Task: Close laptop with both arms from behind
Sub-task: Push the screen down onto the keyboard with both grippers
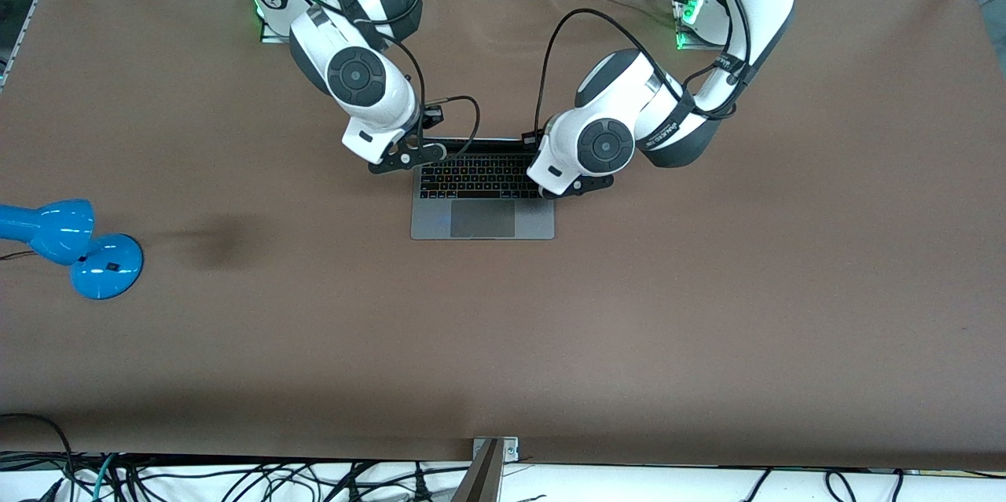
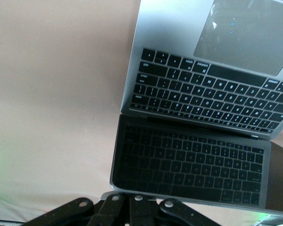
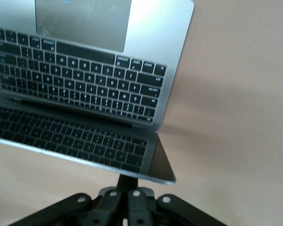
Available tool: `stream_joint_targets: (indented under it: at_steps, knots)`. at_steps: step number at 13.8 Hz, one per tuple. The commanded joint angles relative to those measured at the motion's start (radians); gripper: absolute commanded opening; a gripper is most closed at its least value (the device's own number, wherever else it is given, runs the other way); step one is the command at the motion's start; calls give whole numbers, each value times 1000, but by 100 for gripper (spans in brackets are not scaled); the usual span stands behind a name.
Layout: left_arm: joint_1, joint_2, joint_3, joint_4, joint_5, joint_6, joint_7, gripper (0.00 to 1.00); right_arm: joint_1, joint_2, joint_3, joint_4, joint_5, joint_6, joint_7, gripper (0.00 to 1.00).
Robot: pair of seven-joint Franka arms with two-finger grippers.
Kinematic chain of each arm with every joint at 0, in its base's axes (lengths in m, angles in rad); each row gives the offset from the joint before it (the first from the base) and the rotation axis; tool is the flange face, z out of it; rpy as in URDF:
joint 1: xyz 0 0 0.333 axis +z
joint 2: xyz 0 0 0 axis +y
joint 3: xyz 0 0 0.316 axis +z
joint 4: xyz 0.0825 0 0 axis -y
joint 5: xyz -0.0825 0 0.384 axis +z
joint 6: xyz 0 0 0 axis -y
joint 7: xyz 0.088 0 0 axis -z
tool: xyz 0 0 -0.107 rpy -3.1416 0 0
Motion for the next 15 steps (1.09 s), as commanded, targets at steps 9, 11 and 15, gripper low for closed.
stream_joint_targets:
  at_steps: [9, 11, 15]
  knots:
    - [-19, 180, 49, 128, 110, 17, -10, 0, -4, 172, -39, 144, -134, 81, -4, 0]
    - [-17, 200, 52, 138, 110, 42, -10, 0, -4, 212, -47, 153, -154, 126, -4, 0]
    - [-20, 234, 61, 185, 110, 44, -11, 0, -4, 270, -64, 187, -198, 153, -6, 0]
